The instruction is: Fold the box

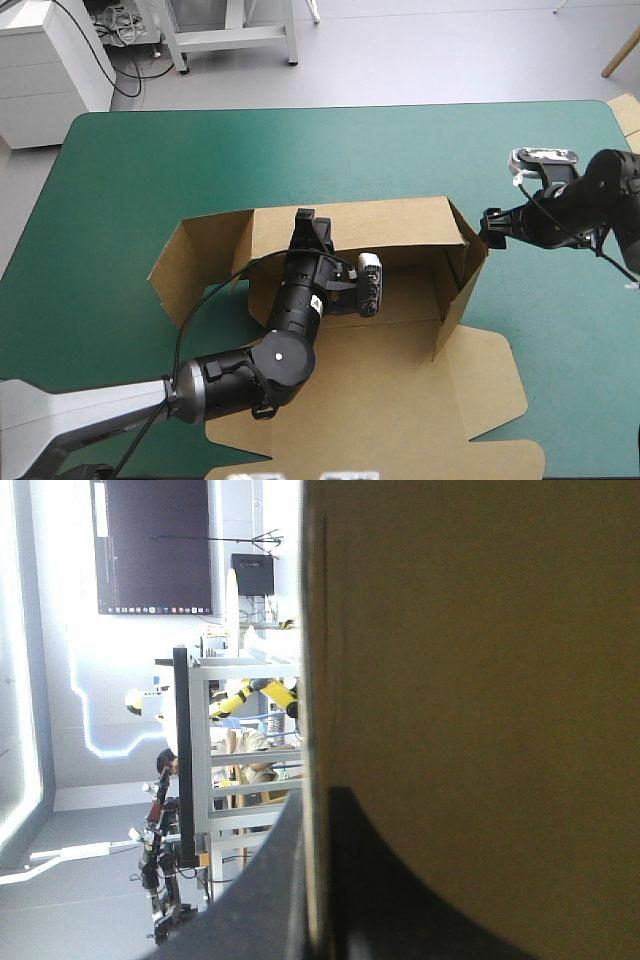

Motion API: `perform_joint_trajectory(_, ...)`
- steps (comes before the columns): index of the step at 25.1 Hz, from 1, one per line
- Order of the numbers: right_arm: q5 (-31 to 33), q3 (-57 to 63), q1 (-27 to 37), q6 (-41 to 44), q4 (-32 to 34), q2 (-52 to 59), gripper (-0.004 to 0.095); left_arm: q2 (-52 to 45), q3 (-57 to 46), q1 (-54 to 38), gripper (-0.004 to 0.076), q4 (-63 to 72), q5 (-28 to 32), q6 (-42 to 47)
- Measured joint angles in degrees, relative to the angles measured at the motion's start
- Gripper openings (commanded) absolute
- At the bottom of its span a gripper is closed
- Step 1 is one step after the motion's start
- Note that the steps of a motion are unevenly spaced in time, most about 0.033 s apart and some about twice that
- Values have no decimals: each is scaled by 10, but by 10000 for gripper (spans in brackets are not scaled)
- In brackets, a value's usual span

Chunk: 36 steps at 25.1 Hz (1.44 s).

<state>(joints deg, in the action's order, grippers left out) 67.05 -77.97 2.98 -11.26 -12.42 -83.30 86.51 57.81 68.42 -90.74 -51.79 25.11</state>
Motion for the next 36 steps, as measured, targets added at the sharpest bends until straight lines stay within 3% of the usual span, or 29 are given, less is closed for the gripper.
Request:
perform_joint_trajectory(9, -60, 162, 1, -54, -66, 130, 902, 0, 0, 0, -8, 0, -1, 3)
perform_joint_trajectory(19, -155, 279, 1, -290, -217, 185, 901, 0, 0, 0, -8, 0, -1, 2)
perform_joint_trajectory(26, -211, 308, -4, -365, -261, 184, 900, 0, 0, 0, -8, 0, -1, 2)
perform_joint_trajectory(31, -276, 336, -74, -375, -279, 185, 898, 0, 0, 0, -8, 0, -2, 2)
perform_joint_trajectory(36, -415, 378, -172, -317, -242, 220, 898, 0, 0, 0, -8, 0, -3, 2)
